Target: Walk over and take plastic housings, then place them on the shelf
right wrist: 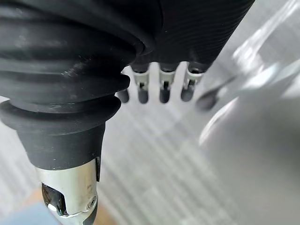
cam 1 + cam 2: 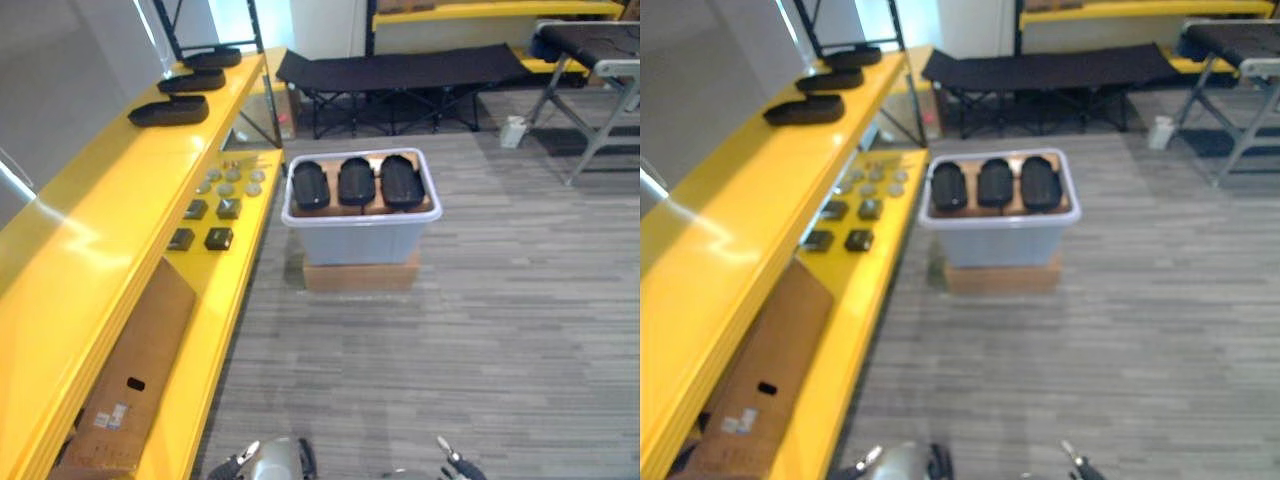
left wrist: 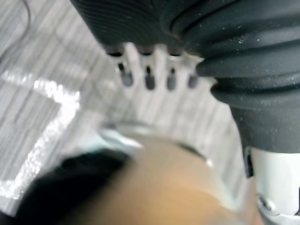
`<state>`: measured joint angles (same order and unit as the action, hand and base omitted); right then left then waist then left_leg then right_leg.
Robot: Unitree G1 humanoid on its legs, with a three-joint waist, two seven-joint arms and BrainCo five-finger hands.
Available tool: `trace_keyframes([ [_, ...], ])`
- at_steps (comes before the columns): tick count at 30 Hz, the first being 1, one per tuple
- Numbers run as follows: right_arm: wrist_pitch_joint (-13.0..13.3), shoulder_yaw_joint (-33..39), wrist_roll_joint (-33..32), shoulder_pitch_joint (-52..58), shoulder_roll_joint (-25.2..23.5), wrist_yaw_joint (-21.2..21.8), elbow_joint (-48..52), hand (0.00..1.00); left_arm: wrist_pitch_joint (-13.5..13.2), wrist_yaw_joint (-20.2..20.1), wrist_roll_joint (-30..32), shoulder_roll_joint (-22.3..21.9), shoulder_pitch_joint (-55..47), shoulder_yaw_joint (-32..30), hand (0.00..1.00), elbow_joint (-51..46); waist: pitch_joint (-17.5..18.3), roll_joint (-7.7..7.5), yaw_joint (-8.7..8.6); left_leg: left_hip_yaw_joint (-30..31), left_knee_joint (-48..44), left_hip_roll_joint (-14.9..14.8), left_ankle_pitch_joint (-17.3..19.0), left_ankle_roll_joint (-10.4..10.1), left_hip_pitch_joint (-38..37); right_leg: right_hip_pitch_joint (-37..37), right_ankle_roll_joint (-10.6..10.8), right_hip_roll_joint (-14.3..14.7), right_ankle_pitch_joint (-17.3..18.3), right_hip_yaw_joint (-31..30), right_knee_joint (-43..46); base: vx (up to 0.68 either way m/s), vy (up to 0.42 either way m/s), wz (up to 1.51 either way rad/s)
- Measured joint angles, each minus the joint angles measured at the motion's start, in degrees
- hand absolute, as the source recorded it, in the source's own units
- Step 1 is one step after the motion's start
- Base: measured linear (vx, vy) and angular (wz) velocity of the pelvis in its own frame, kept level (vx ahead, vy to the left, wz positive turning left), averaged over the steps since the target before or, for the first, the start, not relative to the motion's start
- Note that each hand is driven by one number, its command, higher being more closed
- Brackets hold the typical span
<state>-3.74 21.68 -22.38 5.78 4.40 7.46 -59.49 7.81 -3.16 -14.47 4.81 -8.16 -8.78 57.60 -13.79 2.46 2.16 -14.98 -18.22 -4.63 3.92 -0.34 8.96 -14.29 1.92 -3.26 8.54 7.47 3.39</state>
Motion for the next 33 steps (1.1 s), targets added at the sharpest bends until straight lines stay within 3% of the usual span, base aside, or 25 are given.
trace_keyframes([
  [1, 0.0, -1.56, -0.08, -0.3, -0.64, -0.02, 0.54, 0.0, -0.17, -0.06, 1.72, 1.29, -0.09, -0.07, 0.0, -0.2, 0.77, -1.93, 0.16, -0.26, 0.65, 2.08, 0.89, 1.07, 0.18, 0.16, -0.49, -1.76, 1.41, 0.07, 0.26, 0.39, 0.173, 0.05],
  [3, -0.01, -2.07, -0.55, -1.49, -0.65, -0.67, 0.33, 0.0, -0.25, -0.16, 2.84, 2.37, 0.7, 0.04, 0.0, -0.04, 0.15, -4.2, 0.23, -0.97, -0.37, 3.68, 3.75, 3.49, -0.45, 0.57, 0.39, -3.47, 0.87, -0.26, 2.66, 0.41, 0.157, 0.05],
  [5, 0.03, -2.08, -0.58, -2.05, -0.31, -1.34, -0.21, 0.0, -0.24, 0.07, 3.53, 2.44, 1.02, 0.23, 0.0, 0.67, 0.17, -4.08, 0.3, -1.48, 0.93, 3.96, 4.93, 3.83, -2.98, 3.37, 0.79, -4.16, 1.16, -0.78, 10.67, 0.31, 0.158, -0.15],
  [6, 0.04, -2.11, -0.52, -2.22, -0.57, -1.42, -0.42, 0.0, -0.23, 0.33, 3.58, 2.71, 1.08, 1.06, 0.0, 1.1, -0.01, -3.91, 0.3, -2.0, 3.13, 4.2, 5.33, 3.93, -6.36, 7.19, 2.53, -5.21, 1.85, -0.79, 20.74, 0.29, 0.169, -0.21],
  [8, -0.03, -2.11, -0.36, -1.78, -1.01, -1.42, -1.95, 0.0, -0.28, 0.71, 3.38, 3.38, 1.42, 3.37, 0.0, 1.84, -0.28, -3.72, 0.02, -3.13, 5.67, 4.32, 5.75, 3.82, -12.15, 9.84, 3.35, -7.0, 4.41, 2.16, 29.16, 0.33, 0.137, -0.2],
  [11, 0.42, -2.04, -0.32, -1.78, -1.35, -1.6, -2.63, 0.0, -1.01, 0.84, 3.02, 4.22, 3.41, 5.5, 0.0, 2.02, -0.31, -3.45, -0.75, -3.52, 8.5, 3.45, 6.39, 2.72, -17.41, 12.76, 2.23, -7.23, 5.98, 8.95, 23.32, 0.29, 0.012, -0.06],
  [13, 1.01, -1.96, -0.27, -1.79, -1.37, -1.94, -2.63, 0.0, -1.95, 0.96, 2.98, 4.43, 5.47, 5.66, 0.0, 2.01, -0.36, -3.35, -1.43, -3.26, 8.69, 2.0, 7.14, 1.48, -18.18, 16.2, 3.49, -6.32, 4.71, 9.28, 17.23, 0.23, -0.058, 0.05],
  [16, 1.19, -0.34, 2.55, -0.49, -1.42, -2.7, -2.64, 0.0, -2.95, 0.97, -0.9, 4.41, 7.38, 5.42, 0.0, 1.97, -0.45, -3.25, -1.65, -2.72, 8.11, -0.88, 9.02, -1.55, -20.07, 19.13, 3.74, -4.8, -2.88, 7.7, 8.41, 0.22, -0.117, 0.07],
  [17, 1.18, -0.33, 3.61, 0.95, -1.67, -2.74, -2.63, 0.0, -3.44, 0.95, -1.52, 4.04, 7.3, 5.07, 0.0, 1.86, -0.29, -3.55, -1.58, -2.26, 7.69, -1.36, 10.1, -3.02, -21.25, 19.0, 3.34, -5.02, -6.95, 7.51, 6.93, 0.33, -0.249, 0.21],
  [18, 1.1, -0.37, 4.02, 1.64, -1.89, -2.74, -2.63, 0.0, -3.65, 0.94, -1.82, 3.83, 7.13, 4.9, 0.0, 1.75, -0.17, -3.89, -1.6, -1.83, 7.57, -1.39, 10.75, -3.49, -21.83, 18.91, 3.18, -5.53, -8.84, 7.55, 6.96, 0.36, -0.331, 0.32],
  [19, 0.64, -0.33, 4.18, 3.51, -2.81, -2.74, -2.71, 0.0, -3.61, 0.89, -3.14, 3.77, 6.77, 4.88, 0.0, 1.17, 0.51, -5.17, -1.64, -0.83, 7.07, -0.92, 12.14, -4.78, -22.6, 18.43, 2.76, -6.54, -12.8, 7.95, 7.38, 0.39, -0.395, 0.29],
  [20, 0.06, 0.46, 4.06, 4.27, -2.52, -2.65, -2.83, 0.0, -3.49, 1.18, -3.22, 2.87, 5.98, 4.15, 0.0, 1.02, 0.82, -4.61, -1.69, -0.28, 5.46, -2.24, 14.04, -6.23, -23.3, 17.71, 2.24, -6.08, -11.66, 8.73, 8.55, 0.37, -0.384, 0.27],
  [21, -0.07, 0.39, 4.15, 4.29, -1.03, -2.97, -2.75, 0.0, -2.49, 1.45, -3.28, 0.74, 4.88, 3.89, 0.0, 0.78, 2.0, -2.32, -2.03, -0.45, 5.02, -5.08, 14.57, -7.34, -22.5, 18.14, 1.41, -3.73, -10.18, 9.54, 8.56, 0.24, -0.243, 0.09],
  [23, -0.47, 0.21, 4.14, 2.45, 0.55, -3.83, -3.59, 0.0, -1.3, 2.38, -3.56, -1.2, 4.89, 3.7, 0.0, 1.08, 2.23, 0.6, -2.07, -0.97, 5.86, -7.82, 13.75, -9.56, -23.11, 18.22, -0.22, -0.43, -8.69, 9.83, 8.0, 0.24, -0.215, -0.12],
  [26, -0.42, -1.66, 4.0, -0.09, 1.55, -3.85, -4.21, 0.0, 0.19, 3.0, -5.54, -1.21, 4.92, 2.97, 0.0, 2.01, 2.38, 0.9, -2.54, -0.71, 1.45, -9.9, 10.29, -10.39, -22.27, 17.33, -1.73, 1.47, -6.66, 9.62, 8.01, 0.22, -0.269, -0.2],
  [28, -0.16, -3.18, 4.01, -0.73, 1.91, -3.89, -4.4, 0.0, -0.07, 3.36, -5.56, -0.78, 4.89, 2.42, 0.0, 1.9, 2.24, 0.48, -2.41, 0.73, -9.22, -12.17, 8.21, -9.42, -18.25, 15.24, -2.37, 2.89, -5.48, 8.91, 6.62, 0.18, -0.242, -0.24],
  [29, -0.09, -4.51, 4.05, -0.84, 2.28, -3.9, -4.69, 0.0, -1.13, 3.75, -5.52, -0.24, 4.86, 2.01, 0.0, 1.24, 2.01, 0.14, -2.22, 0.92, -19.42, -14.33, 6.56, -7.83, -13.77, 13.56, -2.8, 3.87, -4.78, 8.12, 5.01, 0.18, -0.126, -0.23],
  [30, -0.13, -4.91, 5.17, -1.66, 2.68, -3.86, -5.37, 0.0, -1.69, 3.8, -5.81, -0.16, 4.92, 1.34, 0.0, 0.17, 1.71, 0.9, -2.13, 2.1, -28.09, -14.27, 8.52, -6.91, -9.21, 10.85, -3.02, 4.38, -4.67, 7.53, 3.22, 0.2, -0.096, -0.21],
  [31, -0.12, -4.91, 5.24, -1.67, 2.78, -3.87, -5.47, 0.0, -1.75, 3.72, -5.81, -0.24, 4.92, 1.15, 0.0, 0.02, 1.69, 0.93, -2.14, 2.15, -28.74, -13.93, 9.03, -6.67, -8.56, 10.36, -3.06, 4.35, -4.64, 7.36, 2.95, 0.21, -0.032, -0.22],
  [32, -0.01, -4.71, 5.27, -1.76, 3.0, -3.87, -6.24, 0.0, -2.2, 3.12, -5.78, -0.76, 4.93, 1.02, 0.0, -0.4, 1.63, 0.92, -1.87, 1.89, -28.91, -11.36, 10.97, -6.21, -6.59, 8.64, -3.18, 3.86, -4.59, 6.64, 1.87, 0.2, 0.022, -0.27],
  [33, 0.0, -4.64, 5.23, -1.78, 2.79, -3.9, -6.47, 0.0, -2.49, 2.46, -5.75, -1.39, 4.88, 1.06, 0.0, -0.93, 1.51, 0.76, -1.25, 1.73, -22.77, -6.74, 12.14, -5.74, -4.83, 7.13, -3.03, 2.59, -4.36, 6.32, 1.15, 0.19, 0.052, -0.29],
])
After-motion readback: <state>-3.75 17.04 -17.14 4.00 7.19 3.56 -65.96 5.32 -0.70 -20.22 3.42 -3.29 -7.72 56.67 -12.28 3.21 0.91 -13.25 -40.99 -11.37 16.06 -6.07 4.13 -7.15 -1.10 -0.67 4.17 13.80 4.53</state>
